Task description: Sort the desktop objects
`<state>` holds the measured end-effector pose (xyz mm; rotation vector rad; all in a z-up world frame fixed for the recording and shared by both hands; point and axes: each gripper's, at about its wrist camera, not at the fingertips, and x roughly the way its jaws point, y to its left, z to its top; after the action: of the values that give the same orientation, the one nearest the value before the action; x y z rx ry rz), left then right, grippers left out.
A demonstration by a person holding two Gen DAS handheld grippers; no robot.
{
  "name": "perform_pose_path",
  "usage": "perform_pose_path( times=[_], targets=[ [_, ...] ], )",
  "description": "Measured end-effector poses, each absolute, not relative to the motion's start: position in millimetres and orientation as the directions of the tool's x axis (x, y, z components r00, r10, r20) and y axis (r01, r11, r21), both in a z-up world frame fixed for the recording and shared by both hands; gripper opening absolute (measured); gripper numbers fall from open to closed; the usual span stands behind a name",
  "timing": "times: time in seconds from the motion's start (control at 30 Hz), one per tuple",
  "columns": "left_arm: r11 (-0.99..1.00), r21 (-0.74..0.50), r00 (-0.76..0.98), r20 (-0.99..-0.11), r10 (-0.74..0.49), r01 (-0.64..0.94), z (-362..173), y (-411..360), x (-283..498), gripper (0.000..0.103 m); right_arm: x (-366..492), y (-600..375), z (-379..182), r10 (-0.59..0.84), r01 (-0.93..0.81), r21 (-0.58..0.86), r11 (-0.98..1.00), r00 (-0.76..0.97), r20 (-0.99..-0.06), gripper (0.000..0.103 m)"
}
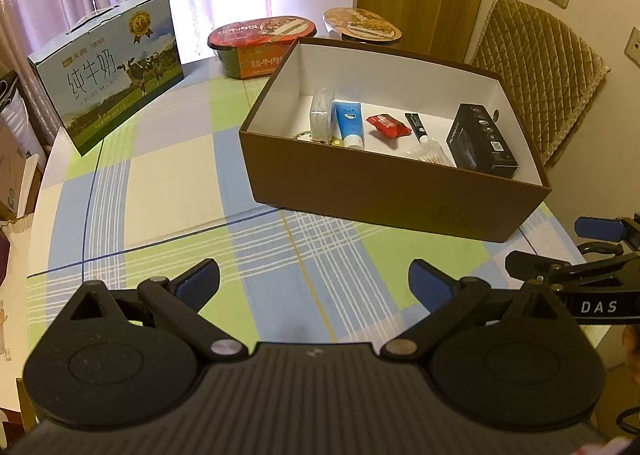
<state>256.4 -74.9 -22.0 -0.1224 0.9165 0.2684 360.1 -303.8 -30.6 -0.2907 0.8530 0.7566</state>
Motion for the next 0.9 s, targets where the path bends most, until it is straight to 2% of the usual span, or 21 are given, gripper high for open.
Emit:
perform_pose_path(
  times=[0.9],
  targets=[
    [0.957, 0.013, 0.569, -0.801, 0.184, -0.291, -29.9, -72.1, 260.6, 0.099, 366.3, -299.6, -34.7, 0.475, -0.704, 0.056, 0.708, 0.415, -0.776, 0.101]
  ],
)
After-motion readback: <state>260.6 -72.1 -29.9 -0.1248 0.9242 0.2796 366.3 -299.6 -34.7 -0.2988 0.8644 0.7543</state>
